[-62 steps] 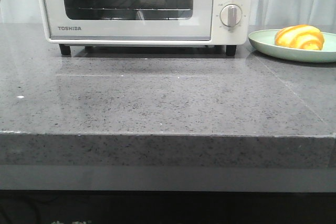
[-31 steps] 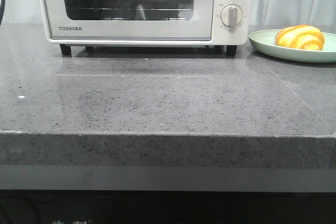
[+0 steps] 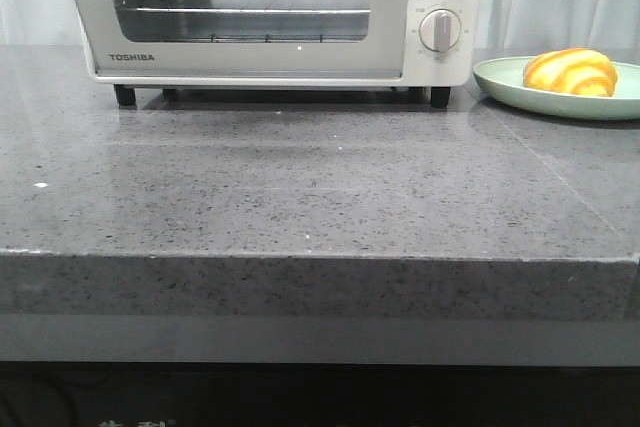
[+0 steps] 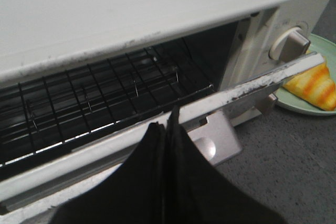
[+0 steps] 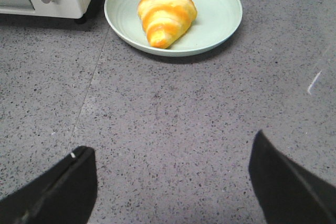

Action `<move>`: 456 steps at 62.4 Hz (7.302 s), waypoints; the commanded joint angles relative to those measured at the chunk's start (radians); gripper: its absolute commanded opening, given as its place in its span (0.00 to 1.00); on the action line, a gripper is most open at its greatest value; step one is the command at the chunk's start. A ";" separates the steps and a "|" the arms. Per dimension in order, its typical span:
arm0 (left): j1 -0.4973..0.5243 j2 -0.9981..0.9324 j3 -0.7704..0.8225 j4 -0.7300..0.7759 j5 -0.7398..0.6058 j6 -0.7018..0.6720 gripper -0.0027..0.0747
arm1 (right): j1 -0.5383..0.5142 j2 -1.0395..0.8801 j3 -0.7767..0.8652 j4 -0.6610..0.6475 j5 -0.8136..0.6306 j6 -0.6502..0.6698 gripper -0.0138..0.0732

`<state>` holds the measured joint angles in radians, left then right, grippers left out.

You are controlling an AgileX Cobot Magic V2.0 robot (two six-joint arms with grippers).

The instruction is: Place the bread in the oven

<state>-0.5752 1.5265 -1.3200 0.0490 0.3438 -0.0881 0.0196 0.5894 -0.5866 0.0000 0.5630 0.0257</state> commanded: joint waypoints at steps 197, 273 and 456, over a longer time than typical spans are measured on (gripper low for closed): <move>0.053 -0.882 0.582 -0.022 0.153 -0.004 0.01 | -0.027 1.124 -0.979 0.106 0.217 0.009 0.35; 0.053 -0.882 0.582 -0.022 0.153 -0.004 0.01 | 0.371 0.453 -0.463 0.263 0.191 0.019 0.35; 0.053 -0.882 0.582 -0.022 0.153 -0.004 0.01 | 0.625 1.139 -1.219 -0.293 0.323 0.272 0.84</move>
<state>-0.5237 0.6458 -0.7089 0.0286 0.5757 -0.0881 0.6520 1.8639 -1.8635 -0.2464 0.9610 0.3027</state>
